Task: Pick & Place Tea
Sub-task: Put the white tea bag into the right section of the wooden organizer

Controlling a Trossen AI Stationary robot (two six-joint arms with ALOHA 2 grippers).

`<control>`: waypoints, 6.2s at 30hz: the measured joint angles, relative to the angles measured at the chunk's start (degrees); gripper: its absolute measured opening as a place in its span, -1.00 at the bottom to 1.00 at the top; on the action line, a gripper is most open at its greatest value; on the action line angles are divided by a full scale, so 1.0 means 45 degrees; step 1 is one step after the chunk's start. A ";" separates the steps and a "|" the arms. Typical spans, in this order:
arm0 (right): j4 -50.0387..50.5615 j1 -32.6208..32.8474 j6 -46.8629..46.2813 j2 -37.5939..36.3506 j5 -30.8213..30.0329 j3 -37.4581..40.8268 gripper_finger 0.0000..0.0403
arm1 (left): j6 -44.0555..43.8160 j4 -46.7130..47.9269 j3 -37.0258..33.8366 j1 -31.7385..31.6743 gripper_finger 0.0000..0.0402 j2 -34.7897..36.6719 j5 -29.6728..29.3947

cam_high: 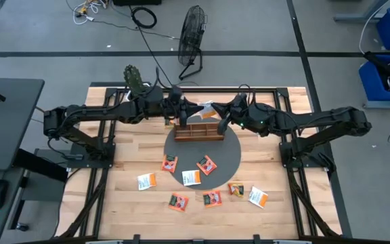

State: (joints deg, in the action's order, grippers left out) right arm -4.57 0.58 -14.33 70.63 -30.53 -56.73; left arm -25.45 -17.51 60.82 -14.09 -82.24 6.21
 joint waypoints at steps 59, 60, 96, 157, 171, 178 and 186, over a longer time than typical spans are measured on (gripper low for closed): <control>1.2770 -0.2705 0.3484 0.5313 0.8705 -0.9403 -0.32 | 0.3582 0.3276 -0.0010 0.0272 -0.99 0.0000 0.0936; 1.2772 -0.2705 0.3410 0.5318 0.8705 -0.9403 -0.35 | 0.3569 0.3276 -0.0010 0.0271 -0.99 0.0000 0.0934; 1.3695 -0.2766 0.3500 0.5012 0.8032 -0.9369 -0.99 | 0.3476 0.3830 -0.0012 0.0133 -0.80 0.0379 0.0664; 0.7187 -0.4681 0.6370 0.4383 0.7223 -0.1160 -1.00 | 0.3031 0.7594 -0.0301 -0.0709 -0.29 0.6285 0.0197; 0.7018 -0.4796 0.6640 0.4648 0.7219 -0.1161 -1.00 | 0.3036 0.7560 -0.0301 -0.0709 -0.29 0.6285 0.0200; 0.6895 -0.4867 0.6631 0.4731 0.7234 -0.0929 -1.00 | 0.3050 0.7555 -0.0301 -0.0714 -0.29 0.6280 0.0196; 0.6854 -0.4876 0.6629 0.4854 0.7289 -0.0860 -1.00 | 0.3070 0.7555 -0.0301 -0.0714 -0.29 0.6280 0.0196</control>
State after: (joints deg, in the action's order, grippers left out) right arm 26.27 -21.36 15.50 92.48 2.27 -60.60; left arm -11.64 16.49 59.46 -17.30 -53.98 7.09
